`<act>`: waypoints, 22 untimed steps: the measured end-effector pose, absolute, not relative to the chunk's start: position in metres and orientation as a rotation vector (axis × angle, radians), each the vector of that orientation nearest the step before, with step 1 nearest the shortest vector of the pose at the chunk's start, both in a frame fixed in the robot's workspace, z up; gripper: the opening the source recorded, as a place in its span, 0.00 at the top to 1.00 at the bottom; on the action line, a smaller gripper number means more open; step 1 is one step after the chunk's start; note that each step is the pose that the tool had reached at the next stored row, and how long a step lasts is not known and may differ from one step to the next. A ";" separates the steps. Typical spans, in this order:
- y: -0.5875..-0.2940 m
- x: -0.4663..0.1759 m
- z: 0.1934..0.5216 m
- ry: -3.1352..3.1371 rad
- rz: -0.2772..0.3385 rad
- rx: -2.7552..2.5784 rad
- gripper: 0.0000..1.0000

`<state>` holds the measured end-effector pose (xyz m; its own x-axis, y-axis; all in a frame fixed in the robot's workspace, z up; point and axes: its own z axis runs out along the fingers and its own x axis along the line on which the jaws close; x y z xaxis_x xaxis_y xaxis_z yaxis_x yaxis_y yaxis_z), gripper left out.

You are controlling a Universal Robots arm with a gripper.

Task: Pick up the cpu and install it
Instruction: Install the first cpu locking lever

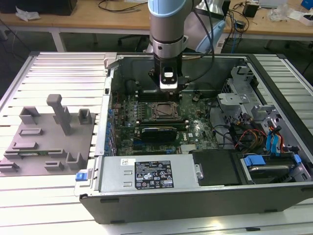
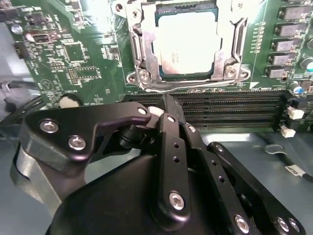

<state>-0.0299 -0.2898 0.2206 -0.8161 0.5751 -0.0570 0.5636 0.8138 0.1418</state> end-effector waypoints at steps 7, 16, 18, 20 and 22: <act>-0.295 -0.030 0.223 2.883 0.068 0.901 0.89; -0.305 -0.032 0.223 2.885 0.063 0.893 0.89; -0.305 -0.032 0.223 2.885 0.061 0.889 0.89; -0.305 -0.032 0.223 2.899 0.040 0.833 0.89; -0.305 -0.032 0.223 2.910 0.013 0.782 0.89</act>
